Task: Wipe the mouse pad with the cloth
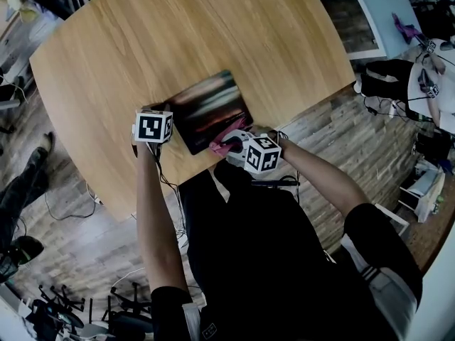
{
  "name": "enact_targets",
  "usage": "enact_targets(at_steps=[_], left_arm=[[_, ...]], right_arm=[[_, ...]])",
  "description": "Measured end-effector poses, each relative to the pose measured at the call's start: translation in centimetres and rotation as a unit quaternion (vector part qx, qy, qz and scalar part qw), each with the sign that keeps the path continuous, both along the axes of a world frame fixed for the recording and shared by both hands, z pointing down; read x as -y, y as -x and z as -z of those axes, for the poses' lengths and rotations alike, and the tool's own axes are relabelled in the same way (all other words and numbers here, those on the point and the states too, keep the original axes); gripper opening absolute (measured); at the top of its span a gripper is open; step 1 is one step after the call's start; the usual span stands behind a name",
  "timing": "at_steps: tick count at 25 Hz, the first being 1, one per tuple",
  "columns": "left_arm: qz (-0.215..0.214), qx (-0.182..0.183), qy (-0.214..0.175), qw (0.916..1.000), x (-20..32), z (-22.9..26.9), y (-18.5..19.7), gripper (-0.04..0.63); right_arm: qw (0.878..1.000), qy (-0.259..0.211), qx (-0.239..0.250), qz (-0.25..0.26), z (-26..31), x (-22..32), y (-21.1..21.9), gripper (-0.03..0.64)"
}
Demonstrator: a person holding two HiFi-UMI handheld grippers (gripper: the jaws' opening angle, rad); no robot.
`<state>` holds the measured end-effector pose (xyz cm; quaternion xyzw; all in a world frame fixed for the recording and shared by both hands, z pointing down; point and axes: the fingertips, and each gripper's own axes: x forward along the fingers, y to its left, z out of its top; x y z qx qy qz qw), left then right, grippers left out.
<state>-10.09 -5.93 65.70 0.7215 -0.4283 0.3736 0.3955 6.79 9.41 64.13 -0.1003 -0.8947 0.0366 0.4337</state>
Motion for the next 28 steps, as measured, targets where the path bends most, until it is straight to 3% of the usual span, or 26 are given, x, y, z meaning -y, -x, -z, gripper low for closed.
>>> enact_targets(at_steps=[3,5,7,11,14,16,19,24,28], left_arm=[[0.000,0.001,0.000,1.0000,0.1,0.0,0.1,0.023],[0.000,0.001,0.000,1.0000,0.1,0.0,0.0,0.023],[0.000,-0.002,-0.001,1.0000,0.0,0.0,-0.1,0.023],[0.001,-0.004,0.001,1.0000,0.1,0.1,0.0,0.023],[0.003,-0.005,0.001,1.0000,-0.1,0.1,-0.1,0.023],[0.001,-0.005,0.001,1.0000,0.0,0.1,-0.1,0.023],[-0.002,-0.005,0.003,1.0000,-0.1,0.1,0.0,0.023],[-0.007,-0.006,0.001,1.0000,-0.2,0.2,-0.4,0.023],[-0.013,-0.004,-0.004,0.9999,0.0,0.3,-0.4,0.023]], right_arm=[[0.992,0.021,0.056,-0.111,2.7,4.0,0.5,0.063],[0.973,0.033,0.093,-0.211,4.4,7.9,0.3,0.063],[0.941,0.046,0.129,-0.309,6.2,12.0,-0.4,0.063],[0.865,0.051,0.174,-0.468,8.5,19.5,-2.8,0.063],[0.834,0.007,0.157,-0.529,8.2,23.2,-5.0,0.063],[0.827,-0.031,0.134,-0.545,7.6,24.9,-6.0,0.063],[0.829,-0.058,0.084,-0.550,5.5,26.0,-6.1,0.063],[0.851,-0.065,0.004,-0.521,1.3,25.8,-5.0,0.063],[0.866,-0.076,-0.024,-0.494,0.3,25.8,-3.8,0.063]])
